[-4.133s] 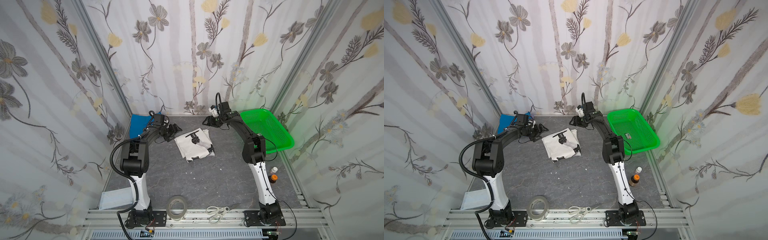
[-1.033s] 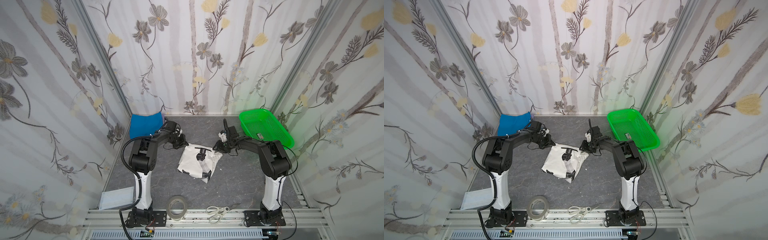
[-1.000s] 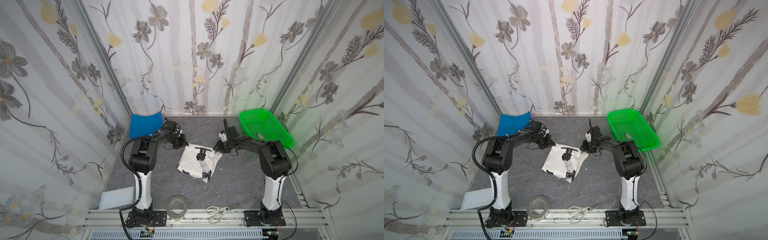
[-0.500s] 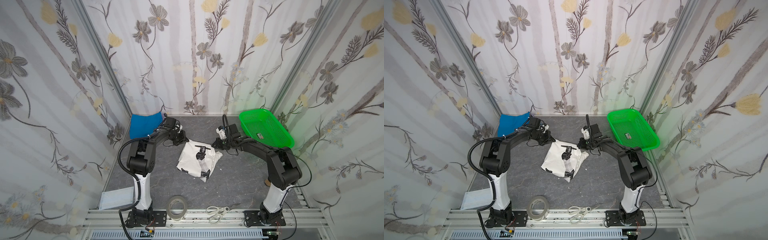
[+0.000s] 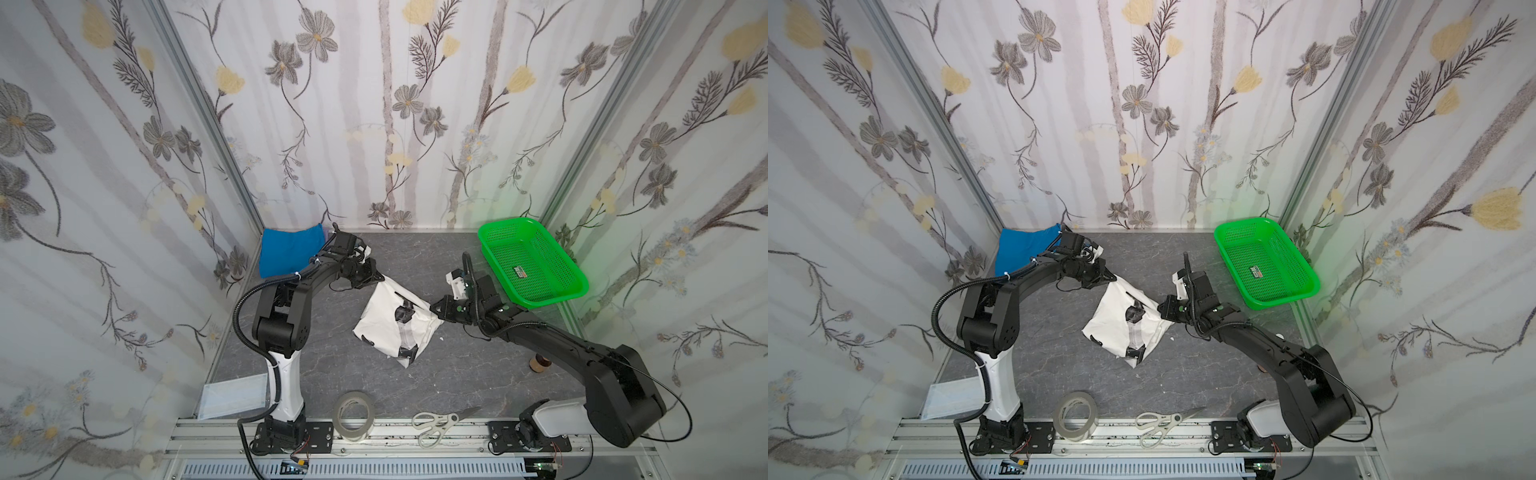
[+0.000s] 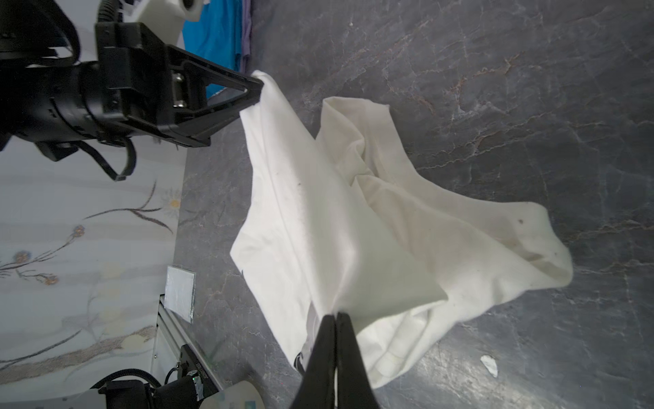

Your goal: Fold and stack the t-shirts

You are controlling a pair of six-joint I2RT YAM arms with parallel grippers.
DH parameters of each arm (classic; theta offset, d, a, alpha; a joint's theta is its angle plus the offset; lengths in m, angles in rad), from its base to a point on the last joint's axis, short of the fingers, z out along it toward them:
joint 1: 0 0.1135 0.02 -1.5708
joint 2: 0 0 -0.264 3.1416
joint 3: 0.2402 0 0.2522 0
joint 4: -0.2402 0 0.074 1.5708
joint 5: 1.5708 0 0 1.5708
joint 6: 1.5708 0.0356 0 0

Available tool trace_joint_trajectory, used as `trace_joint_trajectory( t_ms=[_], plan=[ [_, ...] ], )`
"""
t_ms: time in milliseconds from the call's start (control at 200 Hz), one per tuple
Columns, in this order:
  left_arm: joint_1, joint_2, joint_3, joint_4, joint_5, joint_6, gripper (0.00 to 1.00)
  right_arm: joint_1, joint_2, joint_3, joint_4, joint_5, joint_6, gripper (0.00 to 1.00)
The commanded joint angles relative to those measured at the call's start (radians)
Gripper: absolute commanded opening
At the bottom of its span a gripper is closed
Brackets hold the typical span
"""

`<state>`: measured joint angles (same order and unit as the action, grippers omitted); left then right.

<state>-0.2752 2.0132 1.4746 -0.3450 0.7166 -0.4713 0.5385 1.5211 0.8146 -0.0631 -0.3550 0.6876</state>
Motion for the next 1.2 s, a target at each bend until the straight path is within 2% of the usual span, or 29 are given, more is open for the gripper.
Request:
trace_joint_trajectory(
  t_ms=[0, 145, 270, 295, 420, 615, 715, 849, 1004, 1194],
  plan=[
    [-0.004, -0.037, -0.014, 0.026, -0.003, 0.000, 0.00, 0.031, -0.045, 0.002, 0.040, 0.017, 0.043, 0.00],
    [-0.004, -0.077, -0.060, 0.027, -0.016, 0.002, 0.00, 0.116, -0.066, 0.016, 0.077, -0.013, 0.101, 0.00],
    [0.005, -0.118, -0.093, 0.030, -0.028, -0.002, 0.00, 0.228, -0.023, 0.042, 0.108, -0.009, 0.144, 0.00],
    [0.006, -0.130, -0.104, 0.032, -0.028, -0.004, 0.00, 0.277, -0.013, 0.041, 0.121, -0.006, 0.155, 0.00],
    [0.028, -0.228, -0.174, 0.032, -0.045, -0.019, 0.00, 0.379, 0.021, 0.043, 0.176, 0.025, 0.212, 0.00],
    [0.046, -0.340, -0.219, -0.007, -0.061, -0.020, 0.00, 0.460, 0.003, 0.013, 0.281, 0.064, 0.309, 0.00],
    [0.035, -0.297, -0.185, -0.004, -0.034, -0.024, 0.00, 0.430, -0.058, -0.078, 0.352, 0.095, 0.385, 0.00],
    [-0.002, -0.198, -0.107, -0.010, -0.025, -0.018, 0.00, 0.293, -0.123, -0.246, 0.446, 0.068, 0.455, 0.00],
    [-0.053, -0.059, 0.043, -0.054, -0.013, 0.001, 0.00, 0.127, -0.075, -0.329, 0.478, -0.032, 0.440, 0.00],
    [-0.083, 0.068, 0.166, -0.085, -0.008, 0.001, 0.00, 0.041, -0.031, -0.375, 0.554, -0.045, 0.442, 0.00]
  ],
)
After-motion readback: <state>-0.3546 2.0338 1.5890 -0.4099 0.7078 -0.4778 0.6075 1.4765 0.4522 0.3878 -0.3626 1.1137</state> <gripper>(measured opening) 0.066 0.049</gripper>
